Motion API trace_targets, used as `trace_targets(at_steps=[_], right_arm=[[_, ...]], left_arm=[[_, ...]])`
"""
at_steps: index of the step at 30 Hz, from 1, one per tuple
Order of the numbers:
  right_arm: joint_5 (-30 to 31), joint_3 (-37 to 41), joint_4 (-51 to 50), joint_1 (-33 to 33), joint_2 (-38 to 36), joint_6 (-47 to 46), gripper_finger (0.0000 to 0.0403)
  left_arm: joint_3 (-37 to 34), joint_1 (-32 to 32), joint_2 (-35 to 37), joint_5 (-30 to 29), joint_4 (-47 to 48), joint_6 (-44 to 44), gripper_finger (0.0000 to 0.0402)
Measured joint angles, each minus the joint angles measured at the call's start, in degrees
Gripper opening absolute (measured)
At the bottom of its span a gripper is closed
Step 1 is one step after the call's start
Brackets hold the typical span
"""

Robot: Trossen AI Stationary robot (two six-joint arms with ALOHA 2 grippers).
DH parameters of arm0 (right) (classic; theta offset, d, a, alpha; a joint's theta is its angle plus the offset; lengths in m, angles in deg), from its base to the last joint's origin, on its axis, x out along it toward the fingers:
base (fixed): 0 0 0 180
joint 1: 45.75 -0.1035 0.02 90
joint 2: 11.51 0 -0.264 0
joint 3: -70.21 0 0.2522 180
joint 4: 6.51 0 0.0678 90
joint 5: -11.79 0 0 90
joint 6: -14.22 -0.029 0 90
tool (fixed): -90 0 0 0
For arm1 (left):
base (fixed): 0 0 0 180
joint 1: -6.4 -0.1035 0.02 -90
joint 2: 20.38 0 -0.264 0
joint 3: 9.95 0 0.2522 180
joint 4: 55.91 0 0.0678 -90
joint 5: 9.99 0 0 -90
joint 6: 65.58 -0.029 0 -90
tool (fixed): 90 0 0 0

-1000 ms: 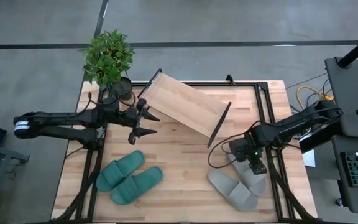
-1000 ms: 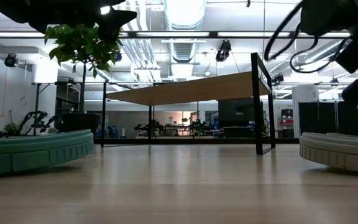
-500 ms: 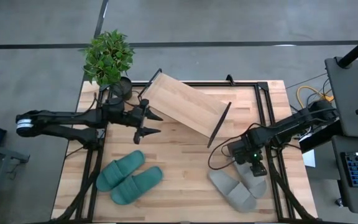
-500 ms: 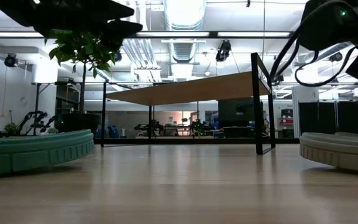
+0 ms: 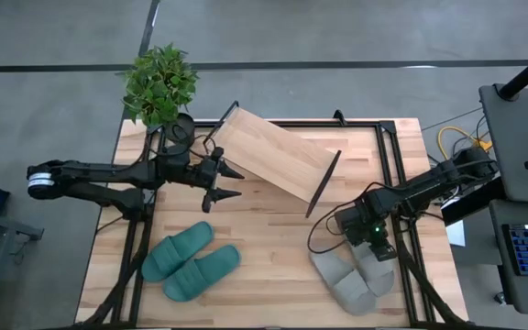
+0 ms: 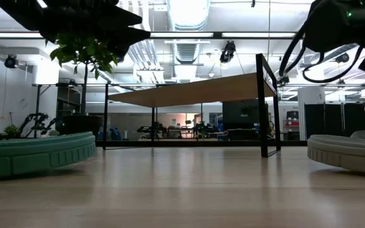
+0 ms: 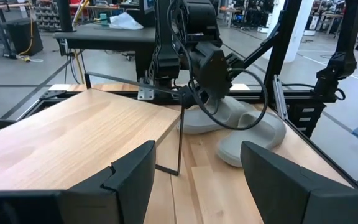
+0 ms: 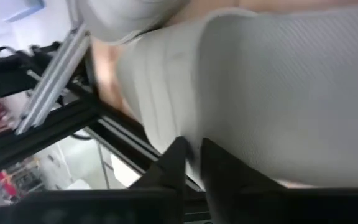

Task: Pick and place slides into the shelf
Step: Put the top right gray slide on the shelf

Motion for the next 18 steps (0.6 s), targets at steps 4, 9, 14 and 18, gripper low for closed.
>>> trace_targets(at_steps=[4, 9, 14, 18], right_arm=[[-0.5, 0.0, -0.2, 0.0, -0.6, 1.6, 0.0014], [-0.5, 0.0, -0.5, 0.0, -1.9, 1.6, 0.0012], [-0.1, -0.9, -3.4, 0.0, -4.0, -1.4, 0.0012], [0.0, -3.1, -5.2, 0.0, -6.1, -2.7, 0.0012]], left_arm=[[0.0, 0.0, 0.0, 0.0, -1.0, 0.0, 0.0222], [0.0, 0.0, 0.1, 0.0, -1.6, 0.0, 0.0222], [0.0, 0.0, 0.0, 0.0, -1.5, 0.0, 0.0222], [0.0, 0.0, 0.1, 0.0, -1.6, 0.0, 0.0222]])
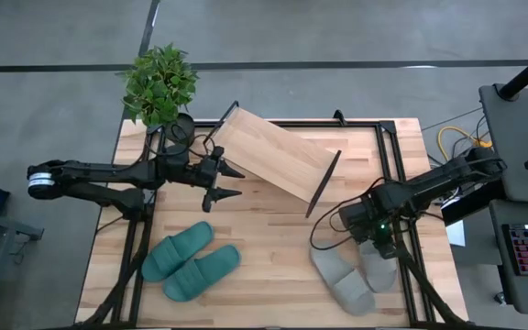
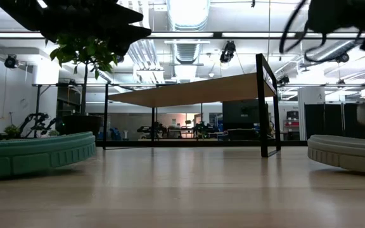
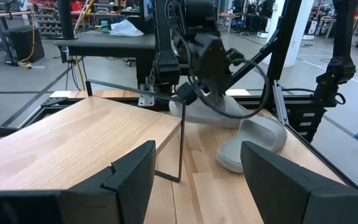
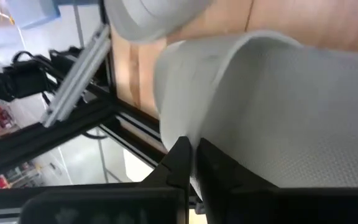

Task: Pick and place slides into the shelf
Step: Put the top right gray slide on the shelf

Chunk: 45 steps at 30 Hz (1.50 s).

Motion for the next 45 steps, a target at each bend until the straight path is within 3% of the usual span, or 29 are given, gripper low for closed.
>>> trace_targets(at_steps=[8, 16, 24, 34, 39, 45], right_arm=[[4.7, -8.1, -2.3, 0.0, -4.0, -1.6, 0.0012], [15.0, -20.0, -12.3, 0.0, -5.9, -1.2, 0.0011], [23.2, -31.5, -11.1, 0.0, -6.5, 0.0, 0.0011], [36.6, -37.6, 3.6, 0.4, -6.6, 11.2, 0.0011], [48.1, -37.0, 11.6, 3.6, -5.4, 7.5, 0.0011], [49.1, -36.9, 15.4, 9.2, -3.9, 4.3, 0.0011]], left_arm=[[0.0, 0.0, 0.1, 0.0, -1.0, 0.0, 0.0222], [0.0, 0.0, 0.1, 0.0, -1.3, 0.0, 0.0222], [0.0, 0.0, 0.1, 0.0, -1.2, 0.0, 0.0222], [0.0, -0.1, 0.1, 0.0, -1.4, -3.1, 0.0222], [0.0, -0.1, 0.1, 0.0, -1.4, -3.0, 0.0222], [0.0, -0.1, 0.1, 0.0, -1.4, -3.0, 0.0222]])
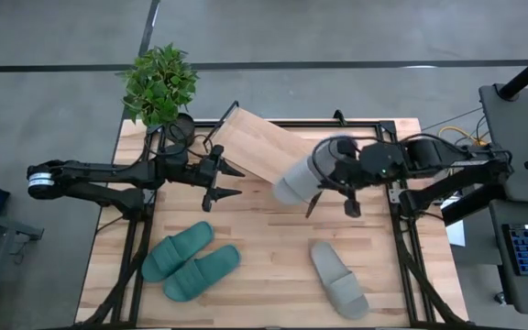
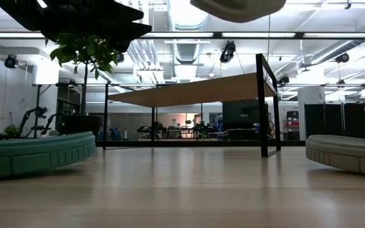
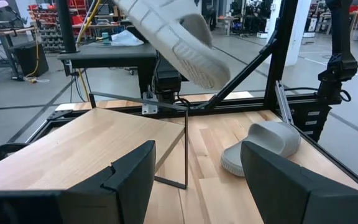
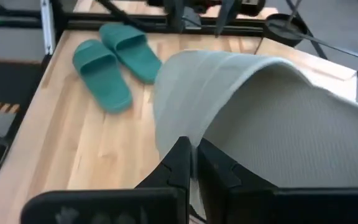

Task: Pick and place slides into the shelf
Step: Put the top right gray slide on the shelf

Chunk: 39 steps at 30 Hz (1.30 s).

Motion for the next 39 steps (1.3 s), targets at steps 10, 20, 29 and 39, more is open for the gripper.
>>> trace_targets(at_steps=[10, 20, 29, 39], right_arm=[[-16.1, 0.0, 2.8, 12.3, 3.5, 0.0, 0.0011], [-32.6, 0.0, 2.8, 22.1, 7.4, 0.5, 0.0011], [-40.2, 0.0, 1.0, 24.1, 13.5, 2.7, 0.0011], [-40.8, 0.1, -1.4, 25.1, 17.4, 2.6, 0.0011]], left_arm=[[0.0, 0.0, 0.0, 0.0, 0.5, 0.0, 0.0222], [0.0, 0.0, 0.0, 0.0, 0.5, 0.0, 0.0222], [0.0, 0.0, 0.0, -0.3, 0.5, 0.0, 0.0222], [0.0, 0.0, 0.1, -0.4, 1.3, 0.0, 0.0222]])
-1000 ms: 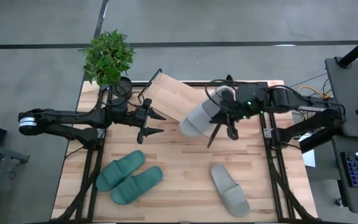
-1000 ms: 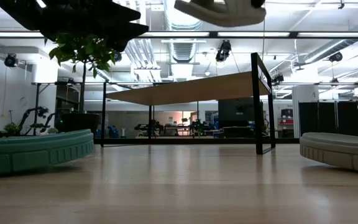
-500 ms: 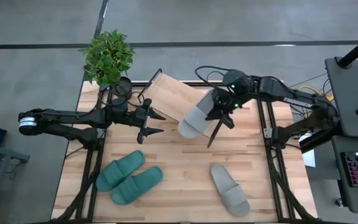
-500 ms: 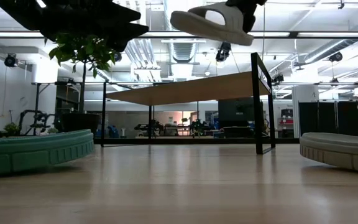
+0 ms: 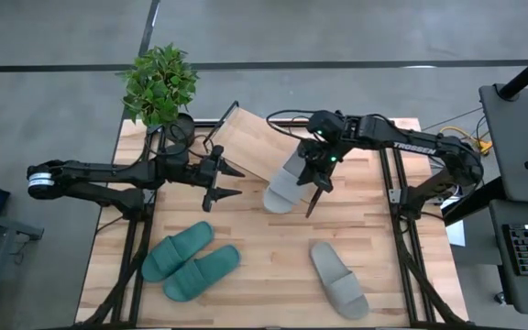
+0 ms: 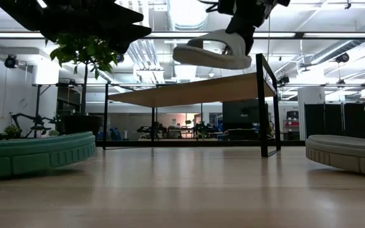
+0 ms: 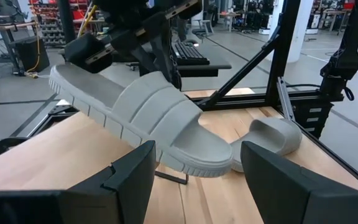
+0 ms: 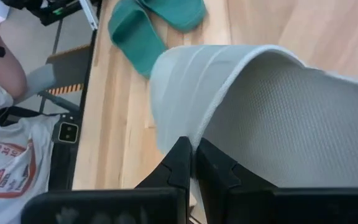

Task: Pick and place slides into the shelf
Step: Put the top right gray slide on the shelf

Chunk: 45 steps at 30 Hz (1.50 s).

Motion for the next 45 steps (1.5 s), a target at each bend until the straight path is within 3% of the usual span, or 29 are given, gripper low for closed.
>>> trace_targets(at_steps=[14, 45], right_arm=[[0.4, 1.4, -2.5, 2.3, -1.7, -7.1, 0.0011], [-4.6, 3.2, -6.4, 5.8, -1.9, -4.2, 0.0023]], left_arm=[[0.0, 0.0, 0.0, 0.0, 1.2, 0.0, 0.0222], [-0.1, 0.0, 0.0, -1.1, 1.2, 0.0, 0.0222]])
